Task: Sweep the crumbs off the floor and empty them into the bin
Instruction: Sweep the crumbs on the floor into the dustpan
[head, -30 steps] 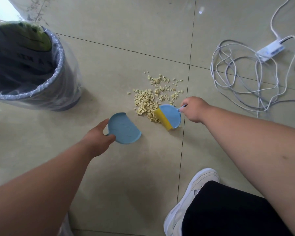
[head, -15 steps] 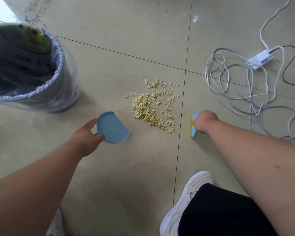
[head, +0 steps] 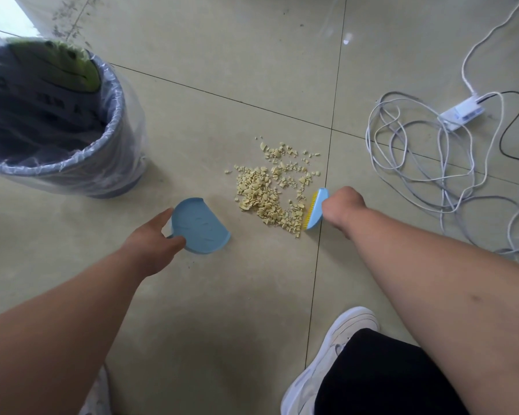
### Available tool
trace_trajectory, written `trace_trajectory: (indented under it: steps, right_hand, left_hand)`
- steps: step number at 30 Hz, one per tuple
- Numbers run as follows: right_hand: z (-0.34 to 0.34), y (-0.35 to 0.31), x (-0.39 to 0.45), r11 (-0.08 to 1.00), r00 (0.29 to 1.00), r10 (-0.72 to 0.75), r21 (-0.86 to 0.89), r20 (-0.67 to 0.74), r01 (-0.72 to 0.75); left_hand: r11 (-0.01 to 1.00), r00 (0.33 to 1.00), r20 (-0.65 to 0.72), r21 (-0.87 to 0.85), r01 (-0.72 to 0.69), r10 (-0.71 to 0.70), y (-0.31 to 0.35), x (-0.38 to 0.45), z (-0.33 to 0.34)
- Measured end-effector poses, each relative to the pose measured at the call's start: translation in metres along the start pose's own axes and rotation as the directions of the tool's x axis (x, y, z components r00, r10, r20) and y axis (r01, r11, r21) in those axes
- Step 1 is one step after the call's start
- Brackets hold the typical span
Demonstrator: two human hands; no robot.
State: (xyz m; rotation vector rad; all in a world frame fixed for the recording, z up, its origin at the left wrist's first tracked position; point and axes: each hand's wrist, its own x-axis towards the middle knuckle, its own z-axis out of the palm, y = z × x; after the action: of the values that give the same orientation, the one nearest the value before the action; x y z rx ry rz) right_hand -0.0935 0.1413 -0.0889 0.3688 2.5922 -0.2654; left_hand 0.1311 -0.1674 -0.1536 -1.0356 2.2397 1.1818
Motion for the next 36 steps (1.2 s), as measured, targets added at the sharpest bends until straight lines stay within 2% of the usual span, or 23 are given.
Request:
trace_trajectory:
  steps: [5,15,21,31,33,36]
  right_hand:
    - [-0.016,0.015,0.019,0.998,0.994,0.053,-0.015,-0.098,-0.054]
    - [0.0,0.012,0.056,0.994,0.982,-0.078,0.068,-0.174,0.091]
    - [0.007,-0.006,0.068,0.978,0.98,-0.12,0.149,-0.16,0.144]
    - [0.025,-0.005,0.044,0.943,0.94,-0.316,0.07,-0.131,0.326]
    - [0.03,-0.003,0.036,0.942,0.942,-0.305,0.099,-0.141,0.32]
    - [0.028,-0.004,0.038,0.945,0.944,-0.221,0.187,-0.243,0.27]
  left_hand:
    - [1.0,1.0,0.003,-0.002,0.011,-0.011,0.001,0.001,0.0]
    - [0.998,0.999,0.029,-0.05,-0.031,0.032,0.006,0.007,0.008]
    - [0.998,0.999,0.036,-0.056,-0.036,0.038,0.006,0.018,0.012]
    - [0.996,0.999,0.032,-0.084,-0.025,0.028,0.014,0.025,0.01]
    - [0.995,0.999,0.029,-0.1,-0.016,0.019,0.013,0.024,0.009]
    - [0.994,0.999,0.03,-0.11,-0.013,0.016,0.01,0.024,0.009]
